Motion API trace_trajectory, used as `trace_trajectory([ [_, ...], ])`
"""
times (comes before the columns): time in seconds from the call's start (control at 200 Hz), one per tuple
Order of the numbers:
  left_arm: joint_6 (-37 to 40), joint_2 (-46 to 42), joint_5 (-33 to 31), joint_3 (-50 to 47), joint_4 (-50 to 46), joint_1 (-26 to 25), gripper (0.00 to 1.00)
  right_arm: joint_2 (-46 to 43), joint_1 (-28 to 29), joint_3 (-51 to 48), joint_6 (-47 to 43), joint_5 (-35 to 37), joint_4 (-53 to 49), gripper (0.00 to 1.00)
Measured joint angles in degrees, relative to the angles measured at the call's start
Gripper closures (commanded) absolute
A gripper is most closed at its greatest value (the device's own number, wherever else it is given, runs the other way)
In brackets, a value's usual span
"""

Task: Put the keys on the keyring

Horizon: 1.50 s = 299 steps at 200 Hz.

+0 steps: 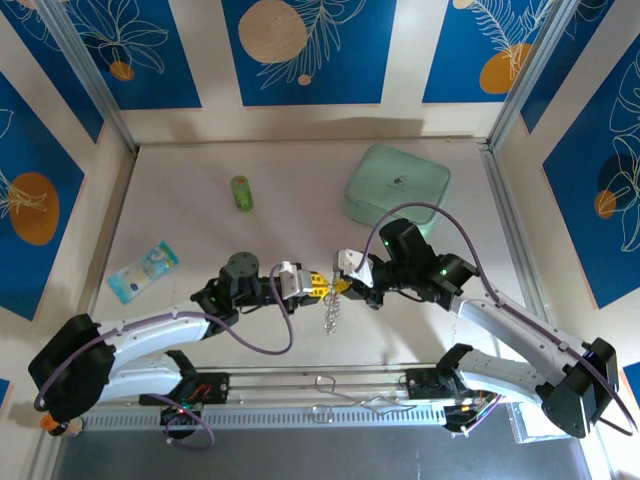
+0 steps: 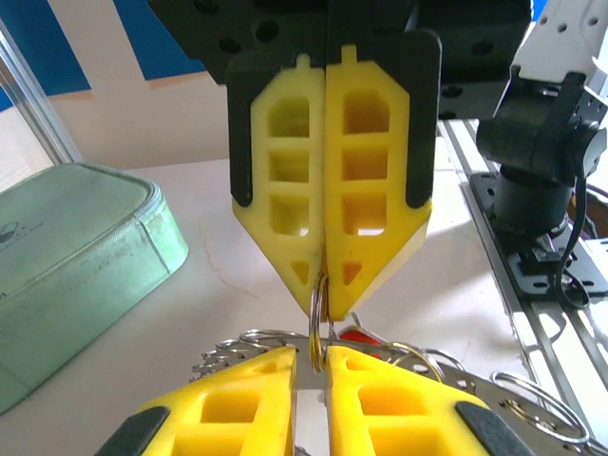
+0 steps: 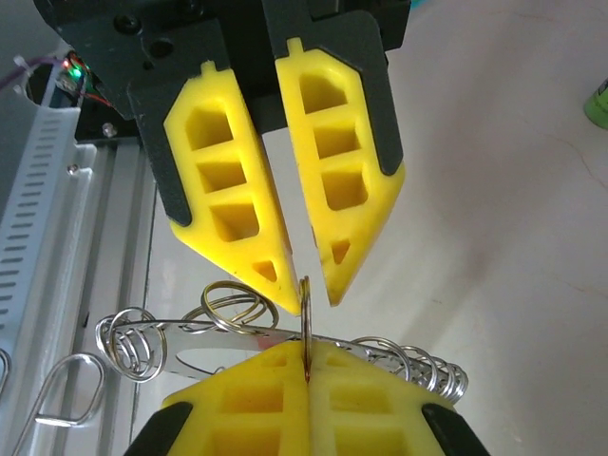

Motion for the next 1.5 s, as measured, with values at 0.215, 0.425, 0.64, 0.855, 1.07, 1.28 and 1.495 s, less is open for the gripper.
trace_trajectory([
  [0.215, 0.9, 0.07, 0.04, 0.63, -2.78, 0.0, 0.84, 2.43, 2.86, 2.78, -4.13, 4.48, -3.34, 1.0],
  [0.425, 0.81, 0.81, 0.07, 0.72, -3.8, 0.0, 0.9, 5.95, 5.55, 4.9, -6.82, 8.7, -5.49, 1.0],
  [0.64, 1.03, 0.81, 0.7, 0.74, -4.31, 0.0, 1.0, 5.44, 5.03, 4.48, -6.82, 9.11, -4.92, 0.78],
  [0.855, 0.96, 0.66, 0.72, 0.61, -3.08, 0.0, 1.0, -1.46, 0.15, -1.09, -2.14, 4.98, -1.44, 0.68],
  [1.07, 0.85, 0.63, 1.36, 0.09, -0.26, 0.0, 1.0, -2.16, -0.22, -4.17, 1.42, 1.75, 1.44, 0.7],
  [1.28, 0.85, 0.02, 2.25, 0.02, 0.74, 0.0, 1.0, -2.16, -0.33, -4.28, 2.62, 0.76, 3.23, 0.8],
  [1.495, 0.85, -0.04, 3.23, 0.02, 1.07, 0.0, 1.0, -1.6, -0.33, -4.28, 2.82, 0.5, 3.65, 0.83],
])
